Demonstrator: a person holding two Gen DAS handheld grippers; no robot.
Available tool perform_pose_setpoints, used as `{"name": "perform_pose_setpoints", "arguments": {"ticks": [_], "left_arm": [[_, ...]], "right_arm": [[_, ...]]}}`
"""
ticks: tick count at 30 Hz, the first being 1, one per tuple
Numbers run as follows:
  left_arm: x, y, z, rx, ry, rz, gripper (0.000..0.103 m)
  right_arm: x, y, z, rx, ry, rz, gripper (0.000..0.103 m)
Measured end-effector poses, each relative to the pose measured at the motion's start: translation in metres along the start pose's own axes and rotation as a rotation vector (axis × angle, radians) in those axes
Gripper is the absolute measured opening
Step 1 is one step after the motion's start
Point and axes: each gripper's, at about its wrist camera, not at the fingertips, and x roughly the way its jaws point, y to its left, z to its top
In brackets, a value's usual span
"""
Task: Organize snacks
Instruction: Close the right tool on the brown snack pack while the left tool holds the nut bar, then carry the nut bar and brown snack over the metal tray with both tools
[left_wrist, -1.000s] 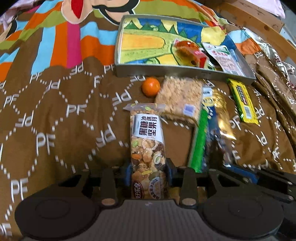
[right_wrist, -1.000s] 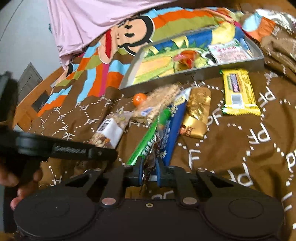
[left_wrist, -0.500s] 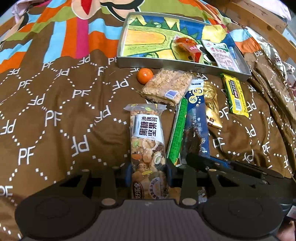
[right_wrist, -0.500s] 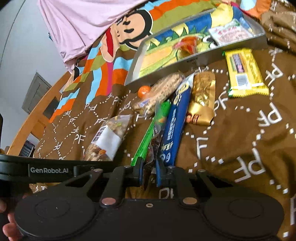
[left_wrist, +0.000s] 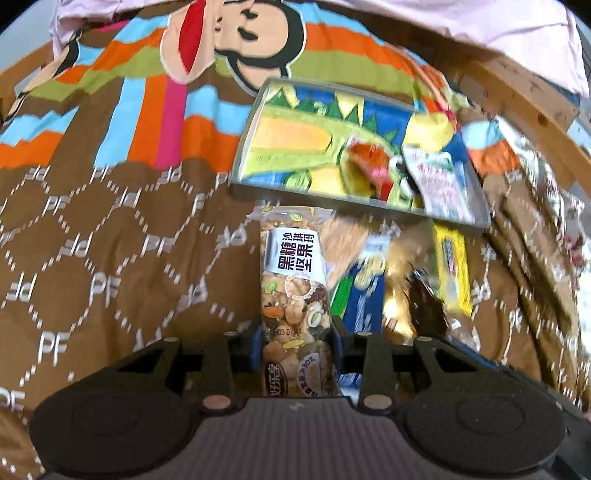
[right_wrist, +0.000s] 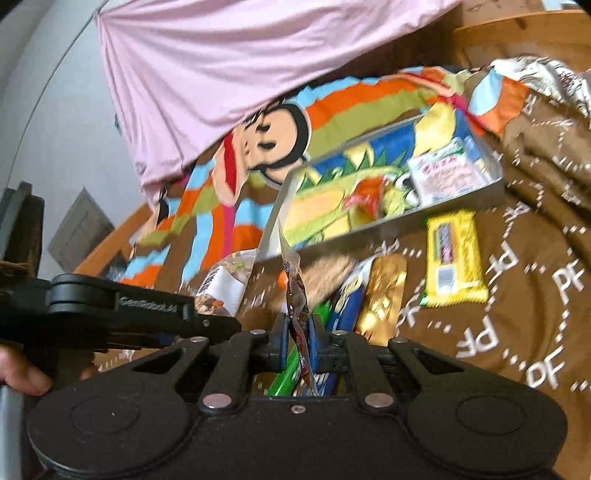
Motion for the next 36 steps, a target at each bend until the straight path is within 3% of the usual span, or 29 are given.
{"name": "perform_pose_setpoints", "arguments": {"ticks": [5, 13, 19, 27, 36], "left_arm": [[0.008, -0.017, 0.025, -0.021, -0.044, -0.024, 0.039], [0.020, -0.044, 0.074, -0.029, -0.134, -0.029, 0.039], [0.044, -0.061, 0.112, -0.053, -0.178, -0.048, 0.039], [0.098, -0.093, 0.146, -0.042, -0.183, -0.072, 0.039], [0.150, -0.127, 0.152, 0.011, -0.163, -0.073, 0.039]], "right_arm": [[0.001, -0.017, 0.027, 0.069, -0.022, -0.008, 0.012], [0.014, -0.035, 0.094, 0.010, -0.110, 0.028, 0.012], [0.040, -0.079, 0.132, 0.080, -0.174, 0.004, 0.012], [0.082, -0.131, 0.155, 0.124, -0.150, 0.010, 0.012], [0.109, -0.153, 0.161, 0.064, -0.102, 0.000, 0.012]]}}
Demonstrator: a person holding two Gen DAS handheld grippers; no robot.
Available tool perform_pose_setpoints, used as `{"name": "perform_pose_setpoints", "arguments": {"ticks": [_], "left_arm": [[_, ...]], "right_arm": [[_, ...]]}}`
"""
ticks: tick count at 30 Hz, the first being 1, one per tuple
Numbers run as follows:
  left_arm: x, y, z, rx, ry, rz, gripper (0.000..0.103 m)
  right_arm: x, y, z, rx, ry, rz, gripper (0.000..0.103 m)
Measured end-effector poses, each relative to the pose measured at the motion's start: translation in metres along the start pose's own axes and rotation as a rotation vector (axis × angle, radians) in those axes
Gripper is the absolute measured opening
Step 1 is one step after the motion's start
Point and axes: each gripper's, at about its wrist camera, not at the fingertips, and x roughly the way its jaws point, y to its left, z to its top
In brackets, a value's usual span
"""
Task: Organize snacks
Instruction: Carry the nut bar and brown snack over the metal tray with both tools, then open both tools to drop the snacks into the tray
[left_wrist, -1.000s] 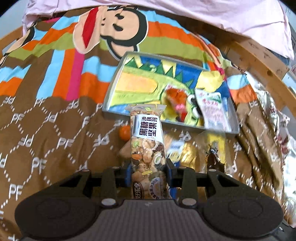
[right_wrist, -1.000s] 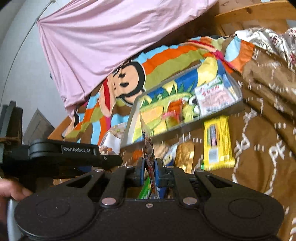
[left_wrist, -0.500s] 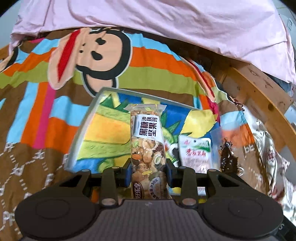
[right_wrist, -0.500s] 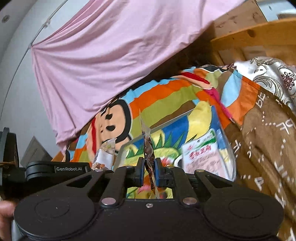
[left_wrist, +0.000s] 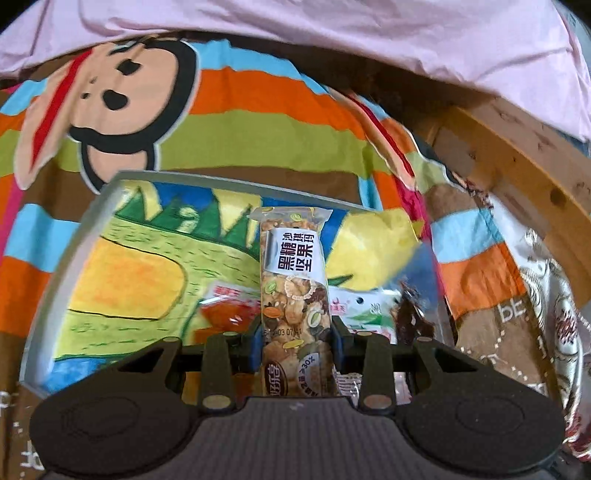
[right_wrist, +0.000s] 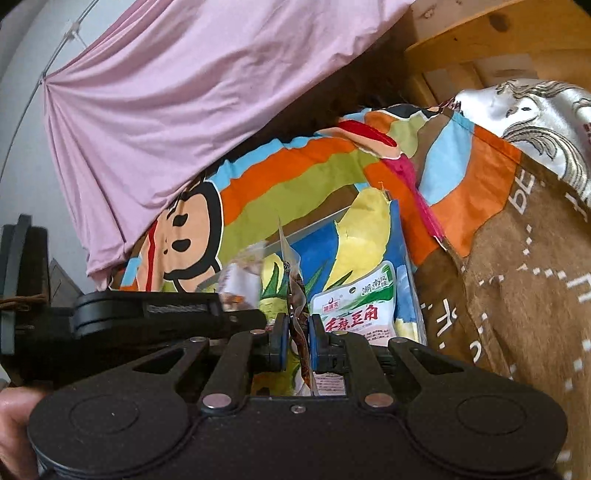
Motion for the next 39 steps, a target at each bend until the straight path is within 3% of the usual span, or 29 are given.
{"name": "perform_pose_setpoints", "arguments": {"ticks": [5, 12, 19, 26, 29, 31, 34, 36, 39], "left_arm": [[0.016, -0.010, -0.008, 0.053, 0.011, 0.006, 0.039], [0.027, -0.009, -0.011, 0.048, 0.034, 0.018, 0.039], [0.031, -0.008, -0.016, 0.062, 0.074, 0.039, 0.040], [0.018, -0.006, -0.013, 0.068, 0.045, 0.038, 0.056], [0.007, -0.003, -0.010, 0.062, 0.007, 0.044, 0.064], [-0.002, 0.000, -0.009, 0.051, -0.015, 0.042, 0.070], [-0.019, 0.005, -0.008, 0.032, -0.058, 0.059, 0.089], [-0.030, 0.009, -0.010, 0.021, -0.074, 0.070, 0.098], [-0.046, 0.017, -0.014, 0.010, -0.085, 0.090, 0.101]], "right_arm": [[0.009, -0.003, 0.000, -0.025, 0.010, 0.000, 0.012], [0.019, -0.010, -0.002, -0.017, 0.029, -0.037, 0.012], [0.023, -0.015, -0.004, -0.016, 0.065, -0.069, 0.027], [0.013, -0.008, 0.003, -0.082, 0.031, -0.110, 0.039], [0.005, -0.002, 0.008, -0.124, -0.002, -0.129, 0.050], [-0.002, 0.003, 0.011, -0.149, -0.031, -0.136, 0.060], [-0.015, 0.010, 0.015, -0.175, -0.071, -0.142, 0.072], [-0.023, 0.012, 0.017, -0.175, -0.094, -0.138, 0.075], [-0.036, 0.017, 0.017, -0.175, -0.113, -0.135, 0.081]]}}
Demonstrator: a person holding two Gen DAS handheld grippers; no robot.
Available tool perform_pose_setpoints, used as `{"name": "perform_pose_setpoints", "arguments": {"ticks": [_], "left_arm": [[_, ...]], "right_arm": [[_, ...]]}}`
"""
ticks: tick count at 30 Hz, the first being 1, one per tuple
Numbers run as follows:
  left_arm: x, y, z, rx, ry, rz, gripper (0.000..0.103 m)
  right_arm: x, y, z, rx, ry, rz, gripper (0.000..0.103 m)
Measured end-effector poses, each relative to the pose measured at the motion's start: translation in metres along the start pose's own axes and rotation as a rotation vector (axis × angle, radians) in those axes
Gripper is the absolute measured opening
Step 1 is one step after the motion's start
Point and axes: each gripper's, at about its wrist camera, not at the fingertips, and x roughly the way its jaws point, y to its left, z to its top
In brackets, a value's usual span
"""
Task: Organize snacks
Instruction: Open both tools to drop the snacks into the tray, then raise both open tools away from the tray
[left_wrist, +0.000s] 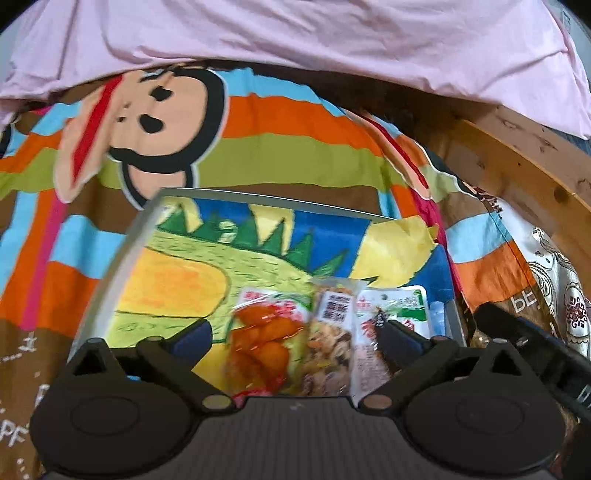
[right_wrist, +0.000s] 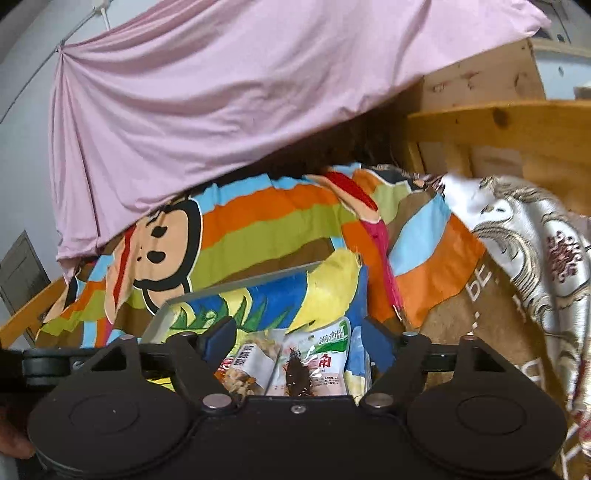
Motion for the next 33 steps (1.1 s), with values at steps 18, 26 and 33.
{"name": "perform_pose_setpoints", "arguments": {"ticks": [18, 26, 33], "left_arm": [[-0.133, 0.053, -0.055, -0.011, -0.178, 0.065, 0.102], [-0.178, 0.077, -0.093, 0.030, -0.203, 0.067, 0.102], [-0.199, 0.095, -0.128, 0.049, -0.180, 0.058, 0.102]], "right_arm": [[-0.102, 0.052, -0.021, -0.077, -0.127, -0.028, 0.102], [-0.143, 0.078, -0.063, -0.093, -0.089, -0.063, 0.102], [-0.166, 0.101, -0.101, -0.065, -0.028, -0.118, 0.102]]}}
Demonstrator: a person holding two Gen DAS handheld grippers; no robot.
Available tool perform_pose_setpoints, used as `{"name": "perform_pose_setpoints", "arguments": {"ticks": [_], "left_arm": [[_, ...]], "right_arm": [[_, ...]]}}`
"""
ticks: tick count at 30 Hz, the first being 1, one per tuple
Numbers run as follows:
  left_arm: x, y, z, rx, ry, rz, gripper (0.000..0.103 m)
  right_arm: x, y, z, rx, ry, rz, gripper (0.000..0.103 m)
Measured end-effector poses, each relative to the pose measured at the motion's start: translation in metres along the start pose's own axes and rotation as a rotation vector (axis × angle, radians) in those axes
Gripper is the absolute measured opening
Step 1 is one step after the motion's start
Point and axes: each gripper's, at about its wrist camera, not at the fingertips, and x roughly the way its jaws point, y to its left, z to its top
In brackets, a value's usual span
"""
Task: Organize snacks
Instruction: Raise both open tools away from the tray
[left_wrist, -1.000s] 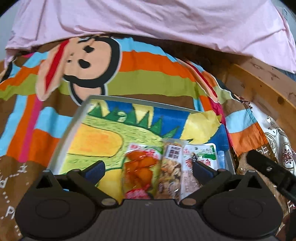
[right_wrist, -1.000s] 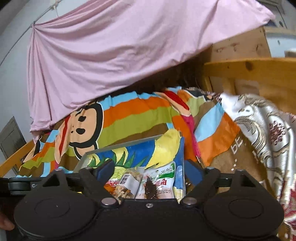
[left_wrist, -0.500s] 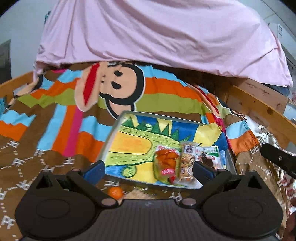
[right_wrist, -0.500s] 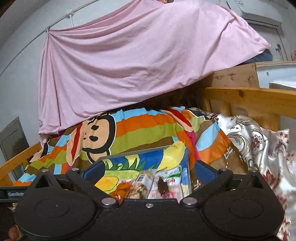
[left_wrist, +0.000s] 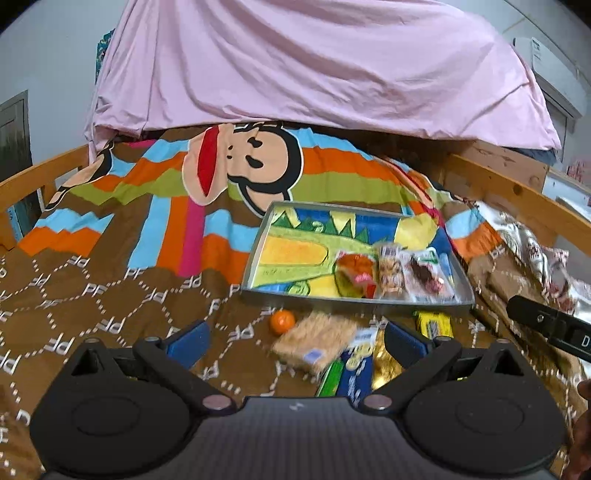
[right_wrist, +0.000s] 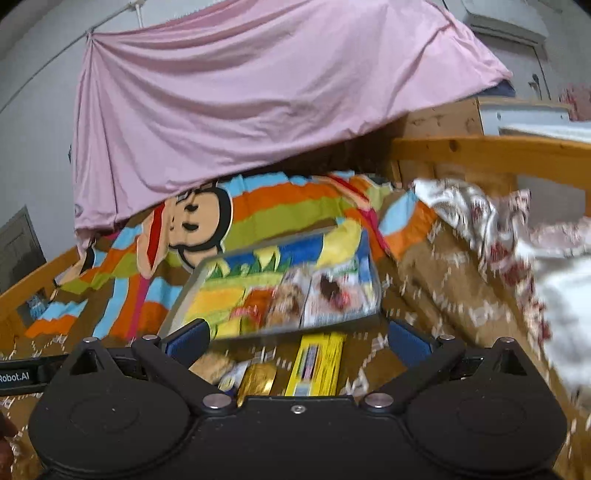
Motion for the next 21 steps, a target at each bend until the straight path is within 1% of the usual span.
{"name": "perform_pose_setpoints", "arguments": {"ticks": [4, 11, 16, 21], "left_arm": [[-0.009, 0.013, -0.017, 0.000, 0.006, -0.003, 0.102], [-0.012, 0.033, -0.047, -0.010, 0.030, -0.001, 0.102], [-0.009, 0.042, -0.059, 0.012, 0.050, 0.009, 0.102], [-0.007, 0.049, -0.066, 0.020, 0.066, 0.026, 0.102]], "right_arm": [[-0.009, 0.015, -0.021, -0.033, 0.054, -0.010, 0.102], [-0.018, 0.040, -0.047, -0.124, 0.109, -0.011, 0.102], [-0.013, 0.058, -0.061, -0.220, 0.155, 0.012, 0.102], [-0.003, 0.068, -0.067, -0.259, 0.203, 0.020, 0.102]]}}
